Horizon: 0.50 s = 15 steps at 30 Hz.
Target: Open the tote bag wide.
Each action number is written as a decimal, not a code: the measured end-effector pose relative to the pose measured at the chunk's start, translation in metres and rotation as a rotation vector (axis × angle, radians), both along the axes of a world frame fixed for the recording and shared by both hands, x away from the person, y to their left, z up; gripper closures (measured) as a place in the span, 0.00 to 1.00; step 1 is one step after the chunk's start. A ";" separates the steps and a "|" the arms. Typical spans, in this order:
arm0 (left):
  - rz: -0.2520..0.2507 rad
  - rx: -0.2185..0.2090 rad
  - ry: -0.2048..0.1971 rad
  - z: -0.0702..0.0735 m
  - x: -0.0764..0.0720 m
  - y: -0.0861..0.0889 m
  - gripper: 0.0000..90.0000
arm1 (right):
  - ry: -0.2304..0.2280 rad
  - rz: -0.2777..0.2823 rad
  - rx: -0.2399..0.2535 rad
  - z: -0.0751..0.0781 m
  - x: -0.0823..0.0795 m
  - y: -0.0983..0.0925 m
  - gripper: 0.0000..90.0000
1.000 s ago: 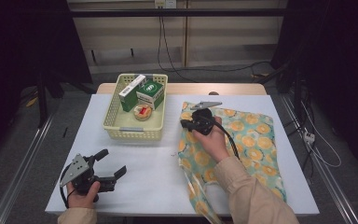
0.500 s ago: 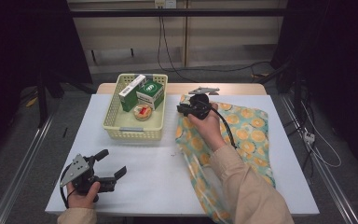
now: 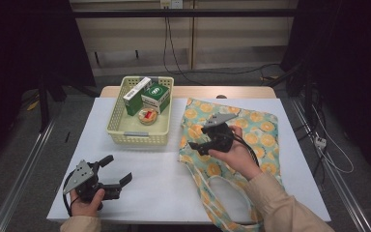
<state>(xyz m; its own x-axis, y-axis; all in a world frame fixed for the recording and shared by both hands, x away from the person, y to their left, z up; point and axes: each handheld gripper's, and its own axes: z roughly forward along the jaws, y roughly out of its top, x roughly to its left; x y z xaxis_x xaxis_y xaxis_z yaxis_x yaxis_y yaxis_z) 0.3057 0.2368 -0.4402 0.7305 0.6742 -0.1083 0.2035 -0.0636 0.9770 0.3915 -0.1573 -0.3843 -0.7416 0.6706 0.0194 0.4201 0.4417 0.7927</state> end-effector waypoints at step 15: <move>-0.002 0.011 0.005 0.000 -0.002 -0.002 0.04 | 0.062 0.111 -0.083 -0.032 -0.069 -0.021 0.55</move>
<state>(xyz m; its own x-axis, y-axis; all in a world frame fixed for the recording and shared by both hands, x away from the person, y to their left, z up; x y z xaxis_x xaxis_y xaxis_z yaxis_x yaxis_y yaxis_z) 0.3038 0.2346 -0.4405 0.7312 0.6740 -0.1046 0.2086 -0.0749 0.9751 0.3222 -0.1780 -0.4165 -0.8103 0.5858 0.0151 0.4121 0.5514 0.7253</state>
